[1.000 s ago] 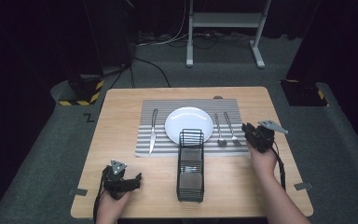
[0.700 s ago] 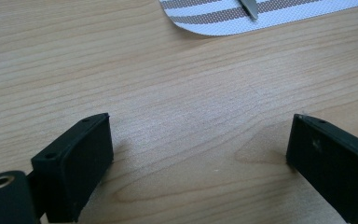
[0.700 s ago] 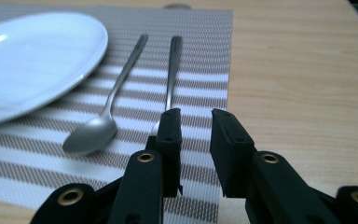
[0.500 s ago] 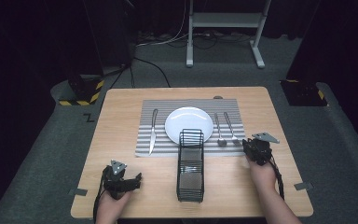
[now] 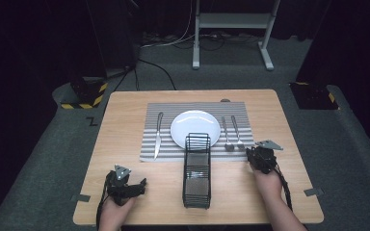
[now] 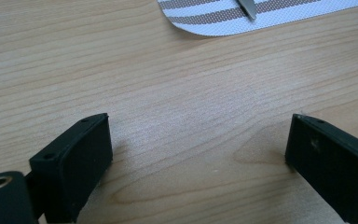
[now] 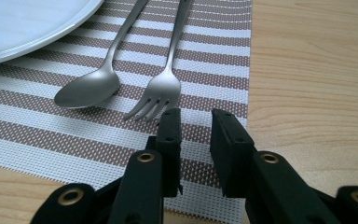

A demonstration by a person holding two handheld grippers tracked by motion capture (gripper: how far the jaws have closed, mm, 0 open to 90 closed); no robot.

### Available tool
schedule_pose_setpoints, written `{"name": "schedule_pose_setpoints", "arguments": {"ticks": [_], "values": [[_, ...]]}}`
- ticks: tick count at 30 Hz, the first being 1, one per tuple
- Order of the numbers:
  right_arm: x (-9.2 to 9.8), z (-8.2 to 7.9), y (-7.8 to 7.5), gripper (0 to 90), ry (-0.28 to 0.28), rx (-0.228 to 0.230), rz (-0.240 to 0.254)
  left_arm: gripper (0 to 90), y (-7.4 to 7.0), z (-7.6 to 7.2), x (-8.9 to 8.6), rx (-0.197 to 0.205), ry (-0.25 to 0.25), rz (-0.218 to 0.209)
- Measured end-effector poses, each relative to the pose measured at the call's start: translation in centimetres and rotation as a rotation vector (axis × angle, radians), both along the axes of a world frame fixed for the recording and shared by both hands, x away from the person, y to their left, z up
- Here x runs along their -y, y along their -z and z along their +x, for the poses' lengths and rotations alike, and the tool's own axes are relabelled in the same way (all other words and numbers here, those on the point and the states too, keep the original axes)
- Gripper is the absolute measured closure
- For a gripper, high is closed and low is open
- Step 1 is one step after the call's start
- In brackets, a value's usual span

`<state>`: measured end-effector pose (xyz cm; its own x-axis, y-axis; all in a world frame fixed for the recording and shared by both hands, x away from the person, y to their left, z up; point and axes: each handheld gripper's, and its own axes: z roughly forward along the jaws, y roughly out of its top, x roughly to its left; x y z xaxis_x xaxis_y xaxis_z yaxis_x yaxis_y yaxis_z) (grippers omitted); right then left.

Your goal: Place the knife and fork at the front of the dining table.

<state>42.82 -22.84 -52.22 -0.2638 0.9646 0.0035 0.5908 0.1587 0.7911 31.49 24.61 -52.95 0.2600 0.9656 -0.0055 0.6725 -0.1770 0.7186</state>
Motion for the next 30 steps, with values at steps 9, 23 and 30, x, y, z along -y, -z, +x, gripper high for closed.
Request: {"name": "schedule_pose_setpoints", "arguments": {"ticks": [9,23,30], "values": [[0.5,-1.5,0.0,55.2,-0.014,0.015,0.006,7.2,0.0,0.0,0.0,0.001,-0.001,0.003],[2.8,-4.0,0.0,47.4,-0.022,0.005,-0.001,7.8,0.0,-0.1,0.1,0.005,-0.008,0.002],[4.5,-6.1,0.1,35.9,-0.033,-0.046,-0.040,7.6,0.0,0.0,0.1,0.005,-0.009,0.003]]}}
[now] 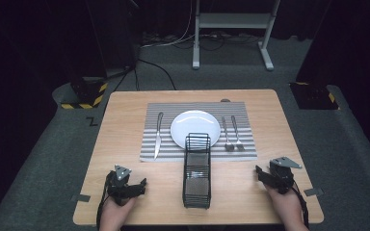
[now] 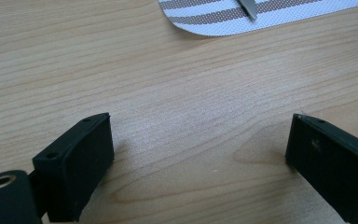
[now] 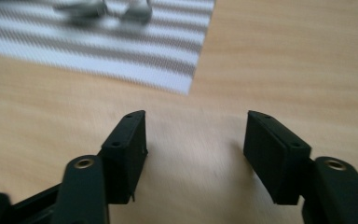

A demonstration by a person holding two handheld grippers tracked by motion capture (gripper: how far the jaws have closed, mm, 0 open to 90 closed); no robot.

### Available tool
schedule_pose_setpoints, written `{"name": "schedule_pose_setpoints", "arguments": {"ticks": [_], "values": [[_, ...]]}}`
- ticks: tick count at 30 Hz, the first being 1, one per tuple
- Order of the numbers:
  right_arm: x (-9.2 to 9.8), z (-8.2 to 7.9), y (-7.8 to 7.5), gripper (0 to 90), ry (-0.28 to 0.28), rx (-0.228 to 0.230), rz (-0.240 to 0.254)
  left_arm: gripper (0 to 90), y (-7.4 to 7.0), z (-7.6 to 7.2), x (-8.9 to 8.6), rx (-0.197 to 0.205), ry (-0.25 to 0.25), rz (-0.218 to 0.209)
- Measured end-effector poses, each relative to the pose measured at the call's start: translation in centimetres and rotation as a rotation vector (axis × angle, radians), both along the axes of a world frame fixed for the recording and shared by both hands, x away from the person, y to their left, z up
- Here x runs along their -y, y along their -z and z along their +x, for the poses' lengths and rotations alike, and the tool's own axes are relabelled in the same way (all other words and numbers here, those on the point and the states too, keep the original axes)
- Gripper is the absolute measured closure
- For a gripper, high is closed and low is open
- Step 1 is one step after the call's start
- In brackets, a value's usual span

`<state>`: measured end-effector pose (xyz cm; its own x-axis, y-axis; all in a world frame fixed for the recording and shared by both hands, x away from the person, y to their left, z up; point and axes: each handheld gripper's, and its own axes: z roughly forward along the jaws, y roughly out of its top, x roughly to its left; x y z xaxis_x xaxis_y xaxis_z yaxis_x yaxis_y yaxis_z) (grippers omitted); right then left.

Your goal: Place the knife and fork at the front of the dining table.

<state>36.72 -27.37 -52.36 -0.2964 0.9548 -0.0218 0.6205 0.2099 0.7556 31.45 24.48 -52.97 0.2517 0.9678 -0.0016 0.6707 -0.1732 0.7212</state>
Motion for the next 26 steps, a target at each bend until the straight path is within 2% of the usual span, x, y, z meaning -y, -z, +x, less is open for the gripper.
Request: {"name": "schedule_pose_setpoints", "arguments": {"ticks": [5,6,7,9,26], "values": [[2.0,-1.8,0.0,23.7,-0.030,-0.020,0.004,7.8,0.0,0.0,0.0,0.000,-0.001,-0.001],[2.0,-1.8,0.0,23.7,-0.030,-0.020,0.004,7.9,0.0,0.0,0.0,0.000,-0.001,-0.001],[2.9,-2.7,0.0,19.4,-0.043,-0.031,0.003,8.1,0.0,-0.1,0.1,0.000,-0.003,-0.003],[3.2,-3.2,0.1,16.1,-0.047,-0.037,-0.001,8.0,0.0,0.0,0.1,0.000,-0.002,-0.003],[3.2,-3.4,0.1,14.8,-0.049,-0.041,-0.003,7.9,0.0,0.0,0.1,-0.001,-0.004,-0.003]]}}
